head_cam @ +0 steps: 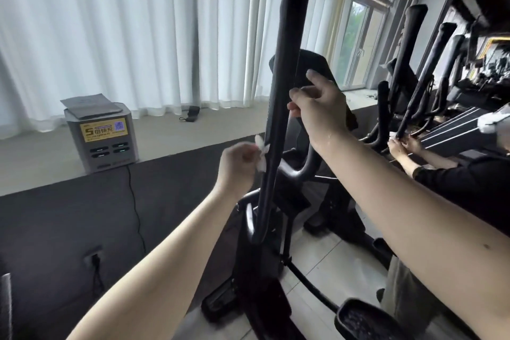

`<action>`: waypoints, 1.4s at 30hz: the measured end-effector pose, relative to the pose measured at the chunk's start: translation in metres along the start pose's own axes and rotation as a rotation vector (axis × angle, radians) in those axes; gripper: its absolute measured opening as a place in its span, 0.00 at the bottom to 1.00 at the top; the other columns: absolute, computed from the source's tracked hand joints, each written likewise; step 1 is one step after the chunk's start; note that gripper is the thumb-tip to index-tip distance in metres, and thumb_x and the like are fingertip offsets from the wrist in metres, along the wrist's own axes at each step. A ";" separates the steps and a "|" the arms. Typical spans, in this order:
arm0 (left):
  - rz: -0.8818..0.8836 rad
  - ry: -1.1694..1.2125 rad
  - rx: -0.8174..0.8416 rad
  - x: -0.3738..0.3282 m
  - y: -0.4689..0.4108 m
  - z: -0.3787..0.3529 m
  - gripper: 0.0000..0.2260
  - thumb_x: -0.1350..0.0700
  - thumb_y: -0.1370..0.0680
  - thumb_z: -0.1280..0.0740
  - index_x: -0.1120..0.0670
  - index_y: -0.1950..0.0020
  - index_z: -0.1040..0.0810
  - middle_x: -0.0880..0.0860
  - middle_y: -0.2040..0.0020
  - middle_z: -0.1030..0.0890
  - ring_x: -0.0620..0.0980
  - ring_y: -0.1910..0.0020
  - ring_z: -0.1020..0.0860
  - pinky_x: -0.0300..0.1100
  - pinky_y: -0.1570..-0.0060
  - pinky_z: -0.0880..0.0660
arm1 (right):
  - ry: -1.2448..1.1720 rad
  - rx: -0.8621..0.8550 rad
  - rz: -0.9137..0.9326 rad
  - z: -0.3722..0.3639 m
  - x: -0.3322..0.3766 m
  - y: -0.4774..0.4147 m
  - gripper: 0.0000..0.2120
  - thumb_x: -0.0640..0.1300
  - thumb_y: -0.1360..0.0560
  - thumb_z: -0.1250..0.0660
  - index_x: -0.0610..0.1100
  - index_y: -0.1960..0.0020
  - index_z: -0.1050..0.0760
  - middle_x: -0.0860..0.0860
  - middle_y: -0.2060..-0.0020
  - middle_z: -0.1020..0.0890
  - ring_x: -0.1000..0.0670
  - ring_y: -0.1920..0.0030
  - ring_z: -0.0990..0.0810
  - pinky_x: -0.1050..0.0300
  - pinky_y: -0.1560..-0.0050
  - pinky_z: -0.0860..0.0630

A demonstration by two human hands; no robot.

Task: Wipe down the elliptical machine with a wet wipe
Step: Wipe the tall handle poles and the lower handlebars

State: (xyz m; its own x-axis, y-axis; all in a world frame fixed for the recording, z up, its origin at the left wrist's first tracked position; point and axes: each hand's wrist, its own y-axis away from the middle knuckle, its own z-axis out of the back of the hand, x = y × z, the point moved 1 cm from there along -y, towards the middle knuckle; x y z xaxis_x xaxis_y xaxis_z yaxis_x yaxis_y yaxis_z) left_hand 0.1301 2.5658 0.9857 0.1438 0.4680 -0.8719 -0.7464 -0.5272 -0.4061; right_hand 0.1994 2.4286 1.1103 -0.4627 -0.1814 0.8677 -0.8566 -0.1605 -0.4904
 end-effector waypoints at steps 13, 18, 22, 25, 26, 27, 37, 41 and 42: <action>-0.472 -0.003 -0.412 -0.096 -0.027 -0.012 0.03 0.59 0.24 0.28 0.53 0.55 0.16 0.47 0.53 0.21 0.49 0.53 0.20 0.43 0.50 0.22 | 0.021 0.028 -0.122 0.043 -0.036 0.012 0.10 0.32 0.23 0.30 0.41 0.43 0.20 0.47 0.61 0.18 0.53 0.66 0.18 0.62 0.65 0.22; -0.585 -0.329 -0.381 -0.058 -0.005 -0.032 0.03 0.64 0.25 0.28 0.57 0.55 0.17 0.53 0.54 0.22 0.56 0.51 0.25 0.35 0.49 0.31 | 0.019 0.032 -0.155 0.055 -0.047 0.019 0.08 0.33 0.23 0.30 0.43 0.47 0.19 0.49 0.61 0.18 0.54 0.66 0.18 0.61 0.64 0.21; -0.587 -0.405 -0.330 -0.040 0.011 -0.036 0.03 0.63 0.25 0.27 0.56 0.54 0.15 0.54 0.55 0.22 0.56 0.53 0.25 0.44 0.52 0.28 | 0.045 0.053 -0.196 0.059 -0.057 0.026 0.08 0.33 0.23 0.30 0.42 0.46 0.19 0.48 0.60 0.17 0.54 0.66 0.18 0.60 0.62 0.20; -0.582 -0.348 -0.381 -0.064 -0.009 -0.032 0.03 0.63 0.26 0.26 0.57 0.58 0.16 0.53 0.58 0.21 0.56 0.55 0.23 0.37 0.52 0.32 | 0.047 0.077 -0.194 0.057 -0.052 0.026 0.08 0.32 0.22 0.30 0.39 0.44 0.19 0.49 0.61 0.17 0.54 0.67 0.18 0.62 0.65 0.21; -0.582 -0.318 -0.405 -0.074 -0.017 -0.030 0.03 0.62 0.26 0.26 0.57 0.59 0.16 0.52 0.58 0.22 0.55 0.56 0.23 0.37 0.53 0.31 | 0.038 0.081 -0.186 0.056 -0.050 0.026 0.08 0.32 0.22 0.31 0.39 0.44 0.20 0.49 0.62 0.17 0.53 0.67 0.18 0.62 0.65 0.22; -0.577 -0.287 -0.424 -0.083 -0.024 -0.028 0.03 0.61 0.25 0.26 0.56 0.59 0.16 0.50 0.58 0.23 0.54 0.56 0.23 0.38 0.54 0.30 | 0.030 0.085 -0.180 0.055 -0.048 0.026 0.08 0.32 0.22 0.31 0.39 0.44 0.20 0.49 0.62 0.16 0.53 0.67 0.18 0.62 0.66 0.22; -0.261 -0.092 -0.242 0.021 0.038 -0.042 0.04 0.61 0.25 0.25 0.53 0.58 0.17 0.46 0.56 0.22 0.43 0.56 0.22 0.39 0.55 0.25 | -0.008 0.109 -0.230 0.057 -0.069 0.042 0.09 0.31 0.23 0.30 0.37 0.43 0.20 0.48 0.64 0.18 0.54 0.70 0.20 0.62 0.69 0.23; -0.073 0.041 -0.181 0.047 0.056 -0.040 0.05 0.62 0.27 0.22 0.54 0.59 0.16 0.48 0.56 0.20 0.45 0.56 0.19 0.38 0.55 0.24 | 0.024 0.127 -0.256 0.058 -0.079 0.048 0.08 0.30 0.23 0.30 0.37 0.45 0.20 0.49 0.68 0.19 0.54 0.70 0.20 0.61 0.68 0.21; -0.085 0.052 -0.229 0.041 0.052 -0.034 0.05 0.61 0.27 0.22 0.54 0.58 0.16 0.49 0.55 0.19 0.44 0.56 0.19 0.36 0.55 0.25 | 0.037 0.132 -0.251 0.058 -0.080 0.049 0.08 0.31 0.23 0.30 0.38 0.45 0.20 0.50 0.68 0.18 0.54 0.69 0.20 0.60 0.67 0.20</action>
State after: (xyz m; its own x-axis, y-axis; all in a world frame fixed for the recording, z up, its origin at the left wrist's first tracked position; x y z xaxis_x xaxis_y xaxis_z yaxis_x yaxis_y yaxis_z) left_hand 0.1192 2.5331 0.9198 0.2374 0.4834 -0.8426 -0.5645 -0.6373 -0.5246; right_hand 0.2076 2.3793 1.0126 -0.2504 -0.0845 0.9644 -0.9095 -0.3208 -0.2643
